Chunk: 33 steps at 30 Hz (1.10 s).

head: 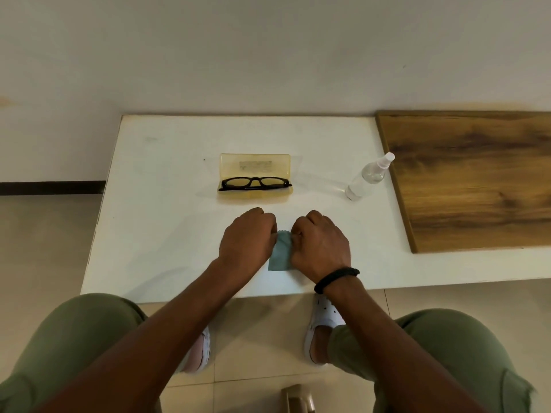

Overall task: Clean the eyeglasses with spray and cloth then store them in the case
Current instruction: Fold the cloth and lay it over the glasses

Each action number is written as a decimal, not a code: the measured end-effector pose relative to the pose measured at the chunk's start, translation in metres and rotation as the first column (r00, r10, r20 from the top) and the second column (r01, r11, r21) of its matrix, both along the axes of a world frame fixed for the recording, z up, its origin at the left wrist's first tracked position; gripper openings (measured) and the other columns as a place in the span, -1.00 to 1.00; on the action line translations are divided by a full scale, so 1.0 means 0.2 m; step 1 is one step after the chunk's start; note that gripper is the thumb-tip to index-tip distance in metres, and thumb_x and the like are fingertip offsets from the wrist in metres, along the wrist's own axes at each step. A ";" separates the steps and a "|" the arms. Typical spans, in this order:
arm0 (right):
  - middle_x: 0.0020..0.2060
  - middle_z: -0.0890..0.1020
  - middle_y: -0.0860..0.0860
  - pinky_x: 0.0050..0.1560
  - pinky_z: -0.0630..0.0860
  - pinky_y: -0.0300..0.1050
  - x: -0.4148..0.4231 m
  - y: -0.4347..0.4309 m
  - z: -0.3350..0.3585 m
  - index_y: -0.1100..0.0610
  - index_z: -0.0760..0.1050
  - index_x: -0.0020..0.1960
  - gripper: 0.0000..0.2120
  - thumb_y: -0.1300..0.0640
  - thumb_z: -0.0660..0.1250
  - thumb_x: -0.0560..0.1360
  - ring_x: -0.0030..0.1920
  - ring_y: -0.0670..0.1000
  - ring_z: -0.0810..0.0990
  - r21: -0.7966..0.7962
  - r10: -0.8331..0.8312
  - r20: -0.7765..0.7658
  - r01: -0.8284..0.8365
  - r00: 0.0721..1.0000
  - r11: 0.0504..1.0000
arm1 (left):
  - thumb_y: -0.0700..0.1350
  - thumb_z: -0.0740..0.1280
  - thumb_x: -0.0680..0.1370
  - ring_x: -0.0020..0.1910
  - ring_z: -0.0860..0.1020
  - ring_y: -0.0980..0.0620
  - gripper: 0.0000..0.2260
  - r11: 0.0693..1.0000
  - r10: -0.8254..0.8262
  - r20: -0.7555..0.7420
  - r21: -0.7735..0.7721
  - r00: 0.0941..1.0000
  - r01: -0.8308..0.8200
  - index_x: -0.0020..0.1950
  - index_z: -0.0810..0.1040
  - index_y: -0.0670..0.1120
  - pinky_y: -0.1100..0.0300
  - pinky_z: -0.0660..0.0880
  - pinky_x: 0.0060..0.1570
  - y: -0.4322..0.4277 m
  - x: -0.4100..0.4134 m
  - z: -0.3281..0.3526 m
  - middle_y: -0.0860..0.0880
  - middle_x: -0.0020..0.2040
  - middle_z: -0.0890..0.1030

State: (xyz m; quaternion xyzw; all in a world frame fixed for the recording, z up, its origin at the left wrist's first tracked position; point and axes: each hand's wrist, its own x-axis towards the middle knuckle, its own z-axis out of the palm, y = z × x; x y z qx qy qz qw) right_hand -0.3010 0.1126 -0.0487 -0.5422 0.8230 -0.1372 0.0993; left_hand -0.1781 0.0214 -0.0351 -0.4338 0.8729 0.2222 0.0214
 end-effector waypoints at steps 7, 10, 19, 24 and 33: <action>-0.22 0.65 0.05 -0.18 0.53 0.04 -0.04 -0.04 0.06 0.12 0.52 -0.09 -0.93 0.19 0.28 0.46 -0.19 0.14 0.58 0.042 -0.052 0.191 0.045 0.980 0.998 | -0.07 0.32 0.56 -0.06 0.58 -0.05 -0.90 1.000 0.015 -0.032 0.023 0.999 -0.014 0.03 0.60 -0.01 0.07 0.55 -0.07 -0.03 0.01 0.04 -0.01 -0.05 0.64; -0.17 0.69 0.02 -0.07 0.57 0.00 -0.05 -0.05 0.05 0.08 0.58 0.01 -0.81 0.25 0.28 0.45 -0.11 0.09 0.62 0.066 -0.130 0.323 0.114 0.937 0.991 | -0.11 0.32 0.55 -0.05 0.58 -0.02 -0.88 0.997 0.044 -0.071 0.060 0.997 -0.039 0.05 0.59 0.02 0.10 0.52 -0.09 -0.04 0.02 0.02 0.01 -0.03 0.65; -0.06 0.71 0.00 0.06 0.57 -0.02 -0.07 -0.08 0.08 0.05 0.68 -0.04 -0.74 0.27 0.27 0.44 -0.01 0.07 0.63 0.168 -0.131 0.331 0.078 0.934 0.983 | -0.13 0.31 0.56 -0.06 0.60 -0.01 -0.79 0.992 0.070 -0.147 0.113 0.987 -0.053 0.18 0.54 0.07 0.04 0.55 -0.03 -0.05 0.01 0.01 0.07 -0.06 0.67; -0.14 0.64 0.00 -0.07 0.55 -0.03 -0.06 -0.09 0.09 0.06 0.61 -0.17 -0.79 0.28 0.24 0.39 -0.10 0.08 0.59 0.144 -0.147 0.326 0.105 0.934 0.984 | -0.15 0.34 0.55 -0.07 0.60 0.02 -0.77 0.993 0.047 -0.166 0.114 0.985 -0.029 0.18 0.54 0.06 0.04 0.56 -0.02 -0.06 0.01 0.01 0.11 -0.12 0.66; -0.18 0.68 0.01 -0.07 0.57 -0.03 -0.05 -0.09 0.08 0.10 0.60 -0.05 -0.80 0.30 0.27 0.44 -0.12 0.07 0.61 0.084 -0.124 0.353 0.100 0.927 0.991 | -0.15 0.33 0.55 -0.08 0.60 0.02 -0.77 0.994 0.018 -0.179 0.113 0.984 0.002 0.18 0.54 0.06 0.02 0.56 -0.02 -0.07 0.02 0.02 0.09 -0.12 0.65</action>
